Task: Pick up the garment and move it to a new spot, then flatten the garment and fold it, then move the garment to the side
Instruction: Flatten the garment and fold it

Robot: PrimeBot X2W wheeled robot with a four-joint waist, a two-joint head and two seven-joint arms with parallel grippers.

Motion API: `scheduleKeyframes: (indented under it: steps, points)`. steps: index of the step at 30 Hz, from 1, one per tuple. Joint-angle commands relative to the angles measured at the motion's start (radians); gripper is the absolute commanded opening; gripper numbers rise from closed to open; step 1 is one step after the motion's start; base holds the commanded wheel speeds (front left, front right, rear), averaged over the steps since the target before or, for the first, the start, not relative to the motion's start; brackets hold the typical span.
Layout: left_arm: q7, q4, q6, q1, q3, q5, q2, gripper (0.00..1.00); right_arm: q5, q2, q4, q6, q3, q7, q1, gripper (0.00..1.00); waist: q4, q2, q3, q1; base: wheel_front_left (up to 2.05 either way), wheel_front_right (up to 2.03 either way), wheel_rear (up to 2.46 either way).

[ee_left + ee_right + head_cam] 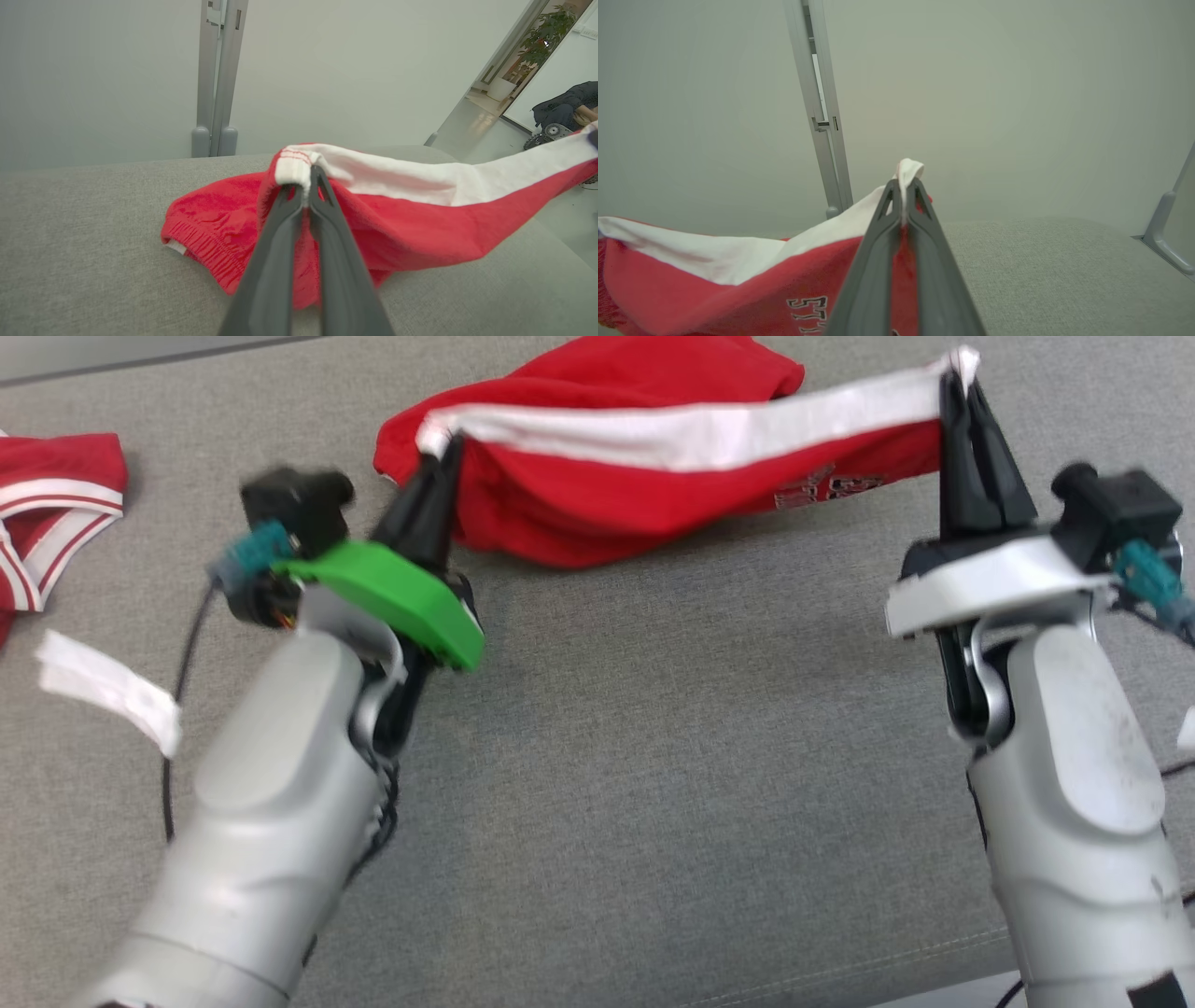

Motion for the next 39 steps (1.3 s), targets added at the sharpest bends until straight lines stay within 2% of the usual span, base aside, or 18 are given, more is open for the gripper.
scheduleKeyframes:
  steps: [1,6,9,13,18,23,27,31,39]
  points:
    - [-0.016,-0.02,-0.005,0.046,-0.013,0.001,0.001,0.0,0.006,-0.001,-0.038,-0.001,0.001,-0.003,0.049,0.0,0.004,0.0,-0.015,-0.0001,0.0,0.0,0.0]
    - [-0.044,-0.136,-0.008,0.198,-0.03,0.001,0.031,0.0,0.02,-0.001,-0.185,-0.001,-0.011,-0.003,0.212,0.0,0.0,0.0,-0.056,-0.0001,0.0,0.0,0.0]
    - [-0.053,-0.282,0.008,0.342,-0.01,-0.006,0.064,0.0,0.03,-0.002,-0.307,-0.001,-0.023,-0.003,0.342,0.0,-0.001,0.0,-0.1,-0.0001,0.0,0.0,0.0]
    - [-0.057,-0.465,0.053,0.498,0.016,-0.01,0.099,0.0,0.044,-0.002,-0.415,-0.001,-0.028,-0.003,0.468,0.0,-0.006,0.0,-0.147,-0.0001,0.0,0.0,0.0]
    - [-0.041,-0.703,0.131,0.687,0.015,-0.001,0.158,0.0,0.041,-0.001,-0.523,-0.001,-0.029,-0.003,0.609,0.0,-0.003,0.0,-0.186,-0.0001,0.0,0.0,0.0]
    - [-0.003,-0.88,0.205,0.82,0.004,-0.007,0.196,0.0,0.022,-0.001,-0.576,-0.001,-0.028,-0.003,0.696,0.0,0.005,0.0,-0.189,-0.0001,0.0,0.0,0.0]
    - [0.033,-0.919,0.228,0.853,-0.014,-0.024,0.192,0.0,0.01,-0.001,-0.541,-0.001,-0.032,-0.003,0.693,0.0,0.024,0.0,-0.169,-0.0001,0.0,0.0,0.0]
    - [0.051,-0.86,0.205,0.802,-0.024,-0.058,0.157,0.0,-0.02,-0.001,-0.439,-0.001,-0.036,-0.003,0.613,0.0,0.048,0.0,-0.137,-0.0001,0.0,0.0,0.0]
    - [0.087,-0.578,0.166,0.59,-0.007,-0.101,0.062,0.0,-0.055,-0.061,-0.124,-0.001,-0.012,0.01,0.319,0.0,0.124,0.0,-0.053,-0.0001,0.0,0.0,0.0]
